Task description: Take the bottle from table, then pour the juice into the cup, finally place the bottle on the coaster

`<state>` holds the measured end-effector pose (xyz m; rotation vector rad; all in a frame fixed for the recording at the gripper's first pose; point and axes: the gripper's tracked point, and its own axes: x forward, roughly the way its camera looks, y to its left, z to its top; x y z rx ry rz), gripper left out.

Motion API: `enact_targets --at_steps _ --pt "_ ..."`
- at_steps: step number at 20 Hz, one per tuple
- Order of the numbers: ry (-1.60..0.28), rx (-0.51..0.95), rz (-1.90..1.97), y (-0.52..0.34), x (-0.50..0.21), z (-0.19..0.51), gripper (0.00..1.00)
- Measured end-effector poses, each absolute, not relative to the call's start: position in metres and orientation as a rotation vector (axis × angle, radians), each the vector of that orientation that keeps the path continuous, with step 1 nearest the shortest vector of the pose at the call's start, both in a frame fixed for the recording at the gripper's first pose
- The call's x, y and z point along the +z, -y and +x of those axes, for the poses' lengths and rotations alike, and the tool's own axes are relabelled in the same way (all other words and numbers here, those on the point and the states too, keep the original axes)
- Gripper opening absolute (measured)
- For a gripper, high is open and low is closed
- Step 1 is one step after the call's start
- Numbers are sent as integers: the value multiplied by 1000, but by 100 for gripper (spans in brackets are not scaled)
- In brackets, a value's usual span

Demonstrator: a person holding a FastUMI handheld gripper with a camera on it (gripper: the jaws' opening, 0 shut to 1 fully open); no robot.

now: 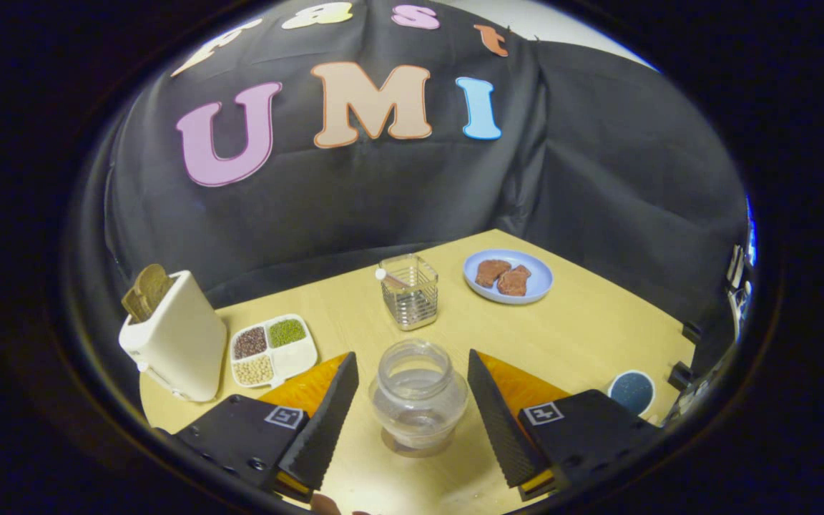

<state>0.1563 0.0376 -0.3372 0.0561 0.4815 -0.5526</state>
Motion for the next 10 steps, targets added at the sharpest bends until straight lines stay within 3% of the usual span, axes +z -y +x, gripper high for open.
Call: enact_targets --at_steps 7,10 --pt "-371 -512 69 -40 -276 158 94" --pt "-313 -416 59 -56 -237 163 94"
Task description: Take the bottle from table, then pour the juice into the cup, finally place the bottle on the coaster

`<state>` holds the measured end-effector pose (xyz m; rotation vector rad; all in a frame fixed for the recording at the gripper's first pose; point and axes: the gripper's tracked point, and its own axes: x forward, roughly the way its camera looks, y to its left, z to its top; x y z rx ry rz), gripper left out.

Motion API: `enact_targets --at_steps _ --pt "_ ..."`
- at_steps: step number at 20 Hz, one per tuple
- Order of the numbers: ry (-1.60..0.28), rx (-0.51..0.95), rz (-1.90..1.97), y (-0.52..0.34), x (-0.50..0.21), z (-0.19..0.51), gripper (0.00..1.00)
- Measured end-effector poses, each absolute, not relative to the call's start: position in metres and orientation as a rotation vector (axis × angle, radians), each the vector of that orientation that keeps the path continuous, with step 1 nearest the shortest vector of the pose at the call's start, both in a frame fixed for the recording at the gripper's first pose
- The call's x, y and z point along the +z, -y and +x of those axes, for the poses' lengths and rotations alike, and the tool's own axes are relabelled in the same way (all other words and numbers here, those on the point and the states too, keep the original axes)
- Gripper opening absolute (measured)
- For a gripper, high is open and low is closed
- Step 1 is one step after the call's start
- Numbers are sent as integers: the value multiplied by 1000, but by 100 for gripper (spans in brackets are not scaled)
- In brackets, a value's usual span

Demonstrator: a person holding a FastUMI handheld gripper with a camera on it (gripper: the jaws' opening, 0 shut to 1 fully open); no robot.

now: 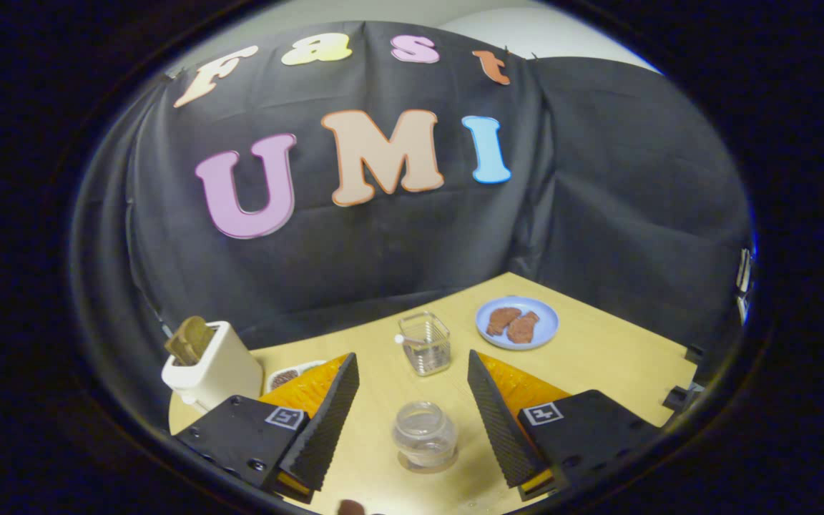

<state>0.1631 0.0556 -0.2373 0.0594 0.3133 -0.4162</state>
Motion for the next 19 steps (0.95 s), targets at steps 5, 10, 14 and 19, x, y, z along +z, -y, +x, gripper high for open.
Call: enact_targets --at_steps 5,10,14,19 --pt "-201 -241 -42 -79 -156 168 94" --pt "-79 -114 -104 -104 -71 169 94" --pt "-35 -53 -56 -109 -29 151 94" --pt "-26 -36 -33 -92 -6 129 94"
